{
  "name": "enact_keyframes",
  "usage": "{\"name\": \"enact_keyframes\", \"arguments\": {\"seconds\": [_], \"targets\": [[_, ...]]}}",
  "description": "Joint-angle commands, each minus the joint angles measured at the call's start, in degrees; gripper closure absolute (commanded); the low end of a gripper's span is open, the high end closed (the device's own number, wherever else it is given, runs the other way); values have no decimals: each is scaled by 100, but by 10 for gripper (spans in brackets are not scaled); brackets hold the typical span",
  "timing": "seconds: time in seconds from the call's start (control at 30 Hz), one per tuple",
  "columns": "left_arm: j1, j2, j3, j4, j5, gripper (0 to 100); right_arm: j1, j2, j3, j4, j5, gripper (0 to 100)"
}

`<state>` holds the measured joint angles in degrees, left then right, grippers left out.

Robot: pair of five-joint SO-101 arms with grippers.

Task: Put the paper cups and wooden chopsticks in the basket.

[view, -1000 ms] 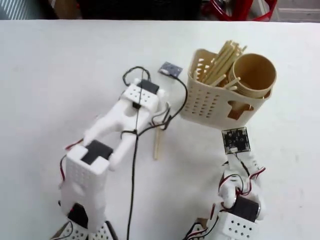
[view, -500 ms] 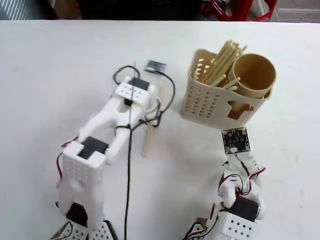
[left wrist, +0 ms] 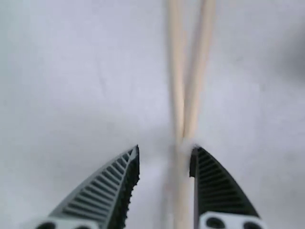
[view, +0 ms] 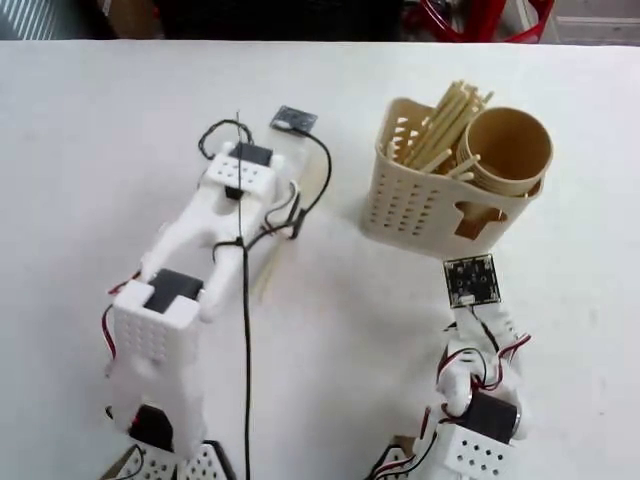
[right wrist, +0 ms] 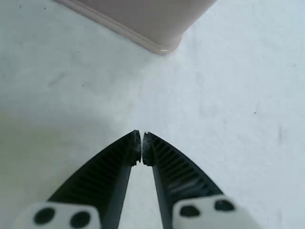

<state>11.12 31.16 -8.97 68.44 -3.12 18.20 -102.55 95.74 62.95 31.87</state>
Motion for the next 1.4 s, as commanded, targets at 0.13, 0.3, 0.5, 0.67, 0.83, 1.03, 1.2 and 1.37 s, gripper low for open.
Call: {"name": "enact_keyframes", "arguments": {"seconds": [0.13,0.3,0.5,0.67,0.83,1.03,1.2,1.37], "targets": [[154,-31,-642,-211,-554,820,22,-75,18,-127,26,971],[321,92,-651,-316,-668,820,22,-75,18,-127,26,971],[303,884,-1134,-264,-677,817,22,-75,18,-127,26,971],[180,1560,-2189,413,-633,822,22,-75,18,-127,26,971],[154,2158,-3235,1108,-624,977,22,-75,18,-127,26,971],[154,2492,-4149,1943,-615,976,22,-75,18,-127,26,971],[110,2220,-5319,2716,-264,976,22,-75,18,-127,26,972],[136,1684,-6945,3429,-185,977,22,-75,18,-127,26,972]]}}
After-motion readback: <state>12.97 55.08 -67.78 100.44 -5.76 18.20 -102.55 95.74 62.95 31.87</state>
